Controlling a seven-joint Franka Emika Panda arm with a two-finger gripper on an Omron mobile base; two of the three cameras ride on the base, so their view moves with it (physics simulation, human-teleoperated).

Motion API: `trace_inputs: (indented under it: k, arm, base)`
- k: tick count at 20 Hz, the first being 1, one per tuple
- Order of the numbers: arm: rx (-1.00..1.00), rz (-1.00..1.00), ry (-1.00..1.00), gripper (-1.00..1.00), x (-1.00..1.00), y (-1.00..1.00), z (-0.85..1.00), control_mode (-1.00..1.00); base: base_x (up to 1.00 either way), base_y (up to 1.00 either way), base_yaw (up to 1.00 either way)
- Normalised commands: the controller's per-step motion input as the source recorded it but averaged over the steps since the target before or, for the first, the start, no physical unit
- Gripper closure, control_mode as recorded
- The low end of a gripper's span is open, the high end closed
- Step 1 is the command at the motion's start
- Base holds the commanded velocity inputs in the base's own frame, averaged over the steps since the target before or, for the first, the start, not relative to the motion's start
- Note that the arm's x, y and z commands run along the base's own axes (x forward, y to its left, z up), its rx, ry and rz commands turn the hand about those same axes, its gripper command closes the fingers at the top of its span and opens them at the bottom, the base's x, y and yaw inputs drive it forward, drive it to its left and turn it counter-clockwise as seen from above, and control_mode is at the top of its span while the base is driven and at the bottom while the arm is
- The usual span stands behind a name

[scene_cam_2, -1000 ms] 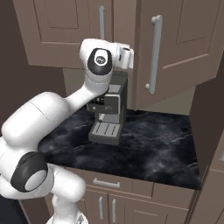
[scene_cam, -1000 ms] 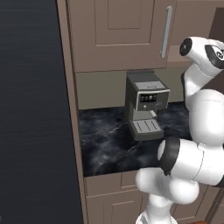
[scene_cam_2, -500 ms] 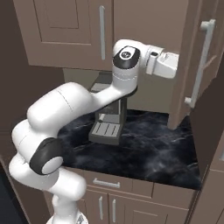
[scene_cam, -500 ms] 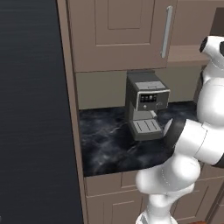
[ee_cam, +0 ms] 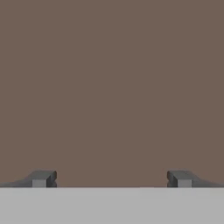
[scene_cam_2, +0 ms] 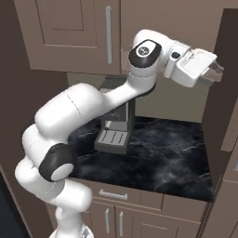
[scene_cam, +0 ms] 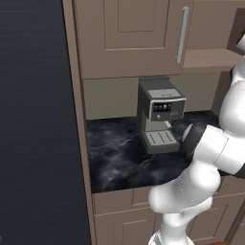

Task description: Move the ketchup and shaker from the cabinet to the dining counter.

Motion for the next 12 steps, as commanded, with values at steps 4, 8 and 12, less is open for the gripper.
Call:
trace_inputs:
  k: [4, 8, 12]
  arm:
    - [0.0, 0.51, 0.0, -1.0, -0.76, 0.92, 0.0, -1.0]
    - [-0.03, 0.56, 0.0, -1.0, -0.62, 1.0, 0.0, -1.0]
    - [-0.05, 0.56, 0.0, -1.0, -0.6, 1.0, -0.04, -1.0]
  base:
    - [0.0, 0.0, 0.0]
    - [0.0, 0.0, 0.0]
    - [0.0, 0.0, 0.0]
